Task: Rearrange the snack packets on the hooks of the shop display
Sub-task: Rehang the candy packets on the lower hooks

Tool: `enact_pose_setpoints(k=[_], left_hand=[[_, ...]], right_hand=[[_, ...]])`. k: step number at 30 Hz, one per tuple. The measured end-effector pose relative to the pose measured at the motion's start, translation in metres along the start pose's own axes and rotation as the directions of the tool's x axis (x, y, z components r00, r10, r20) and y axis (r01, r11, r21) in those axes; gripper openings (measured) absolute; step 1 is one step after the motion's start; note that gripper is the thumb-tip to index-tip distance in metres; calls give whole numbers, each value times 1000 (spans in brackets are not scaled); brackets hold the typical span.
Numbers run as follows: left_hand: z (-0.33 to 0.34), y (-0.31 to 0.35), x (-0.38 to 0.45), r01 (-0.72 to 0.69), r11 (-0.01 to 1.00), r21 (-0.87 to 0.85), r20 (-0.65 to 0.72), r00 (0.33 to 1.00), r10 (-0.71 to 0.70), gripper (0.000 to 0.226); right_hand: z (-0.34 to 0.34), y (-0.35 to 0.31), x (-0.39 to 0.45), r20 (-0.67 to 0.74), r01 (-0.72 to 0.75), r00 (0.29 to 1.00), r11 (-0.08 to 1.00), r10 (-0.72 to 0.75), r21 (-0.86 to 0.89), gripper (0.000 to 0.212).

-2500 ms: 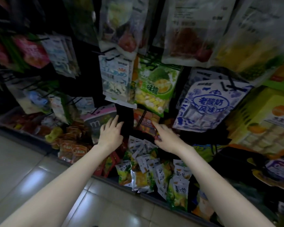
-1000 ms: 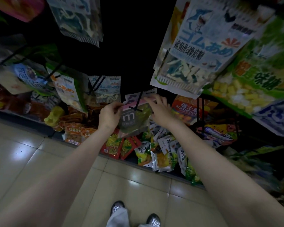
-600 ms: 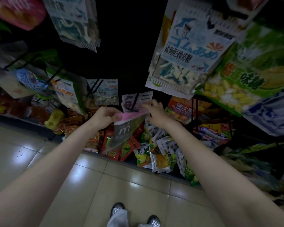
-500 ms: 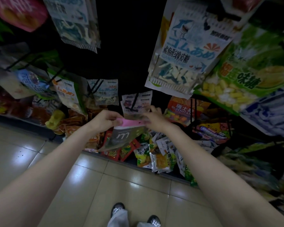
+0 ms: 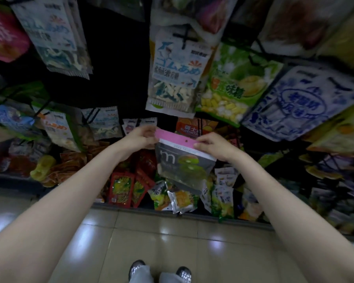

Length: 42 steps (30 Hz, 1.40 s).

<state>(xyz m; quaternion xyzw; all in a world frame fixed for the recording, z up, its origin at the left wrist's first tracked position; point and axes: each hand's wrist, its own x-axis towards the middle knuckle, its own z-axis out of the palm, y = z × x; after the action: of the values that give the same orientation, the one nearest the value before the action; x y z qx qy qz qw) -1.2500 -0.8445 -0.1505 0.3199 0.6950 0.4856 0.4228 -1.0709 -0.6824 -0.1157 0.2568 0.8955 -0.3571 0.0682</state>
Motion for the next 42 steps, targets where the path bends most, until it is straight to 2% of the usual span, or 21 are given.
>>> enact_pose_setpoints(k=[3, 5, 8, 12, 15, 18, 20, 25, 28, 33, 37, 42], left_hand=[[27, 27, 7, -11, 987, 158, 66, 998, 1, 37], [44, 41, 11, -50, 971, 235, 111, 994, 24, 47], [66, 49, 15, -122, 939, 321, 140, 987, 80, 55], [95, 44, 13, -187, 798, 572, 270, 962, 32, 66], [132, 41, 9, -225, 716, 660, 316, 949, 7, 64], [175, 42, 10, -224, 732, 643, 332, 943, -4, 55], [207, 43, 14, -165, 775, 610, 313, 949, -44, 47], [303, 39, 29, -124, 799, 589, 270, 962, -50, 37], [350, 50, 34, -106, 814, 571, 228, 973, -33, 39], [378, 66, 41, -41, 865, 501, 158, 986, -45, 37], [376, 76, 36, 11, 885, 466, 94, 994, -62, 38], [360, 76, 20, 38, 831, 555, 2, 999, -47, 38]], right_hand=[[-36, 3, -28, -73, -50, 996, 998, 53, 43, 22], [-52, 9, -44, -126, -58, 990, 995, 68, 81, 25], [-53, 27, -66, -186, -62, 980, 996, 72, 59, 20], [-20, 73, -87, -220, -130, 964, 987, 149, 98, 20], [-6, 109, -105, -236, -148, 954, 975, 185, 164, 17], [-7, 149, -121, -228, -173, 948, 960, 223, 220, 27], [-15, 181, -133, -205, -191, 948, 950, 244, 246, 33], [-51, 263, -170, -158, -227, 952, 952, 261, 204, 25], [-82, 295, -186, -155, -235, 952, 956, 263, 176, 31], [-122, 309, -191, -160, -148, 973, 980, 169, 131, 26], [-125, 306, -186, -143, -115, 981, 984, 134, 134, 27], [-125, 286, -181, -110, -57, 991, 990, 71, 126, 18]])
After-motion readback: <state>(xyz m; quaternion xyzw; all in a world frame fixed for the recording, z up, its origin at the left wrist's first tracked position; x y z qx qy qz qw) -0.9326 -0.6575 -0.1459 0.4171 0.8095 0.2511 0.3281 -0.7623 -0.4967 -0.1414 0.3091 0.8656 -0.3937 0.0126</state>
